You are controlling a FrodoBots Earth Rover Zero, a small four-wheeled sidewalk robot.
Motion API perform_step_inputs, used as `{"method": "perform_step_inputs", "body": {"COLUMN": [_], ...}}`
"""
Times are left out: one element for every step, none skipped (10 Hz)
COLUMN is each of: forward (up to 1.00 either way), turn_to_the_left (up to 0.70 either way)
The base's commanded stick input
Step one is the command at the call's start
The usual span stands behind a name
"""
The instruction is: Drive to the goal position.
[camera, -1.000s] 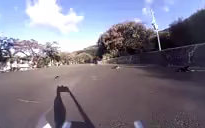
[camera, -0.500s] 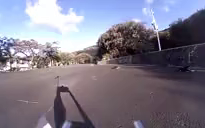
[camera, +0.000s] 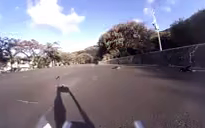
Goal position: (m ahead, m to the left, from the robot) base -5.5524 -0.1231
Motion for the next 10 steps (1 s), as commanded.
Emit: {"method": "perform_step_inputs", "body": {"forward": [0.05, 0.05, 0.05, 0.05, 0.05, 0.05, 0.05, 0.05, 0.05, 0.05], "turn_to_the_left": [0.5, 0.5, 0.5, 0.5, 0.5, 0.5, 0.5, 0.5, 0.5, 0.5]}}
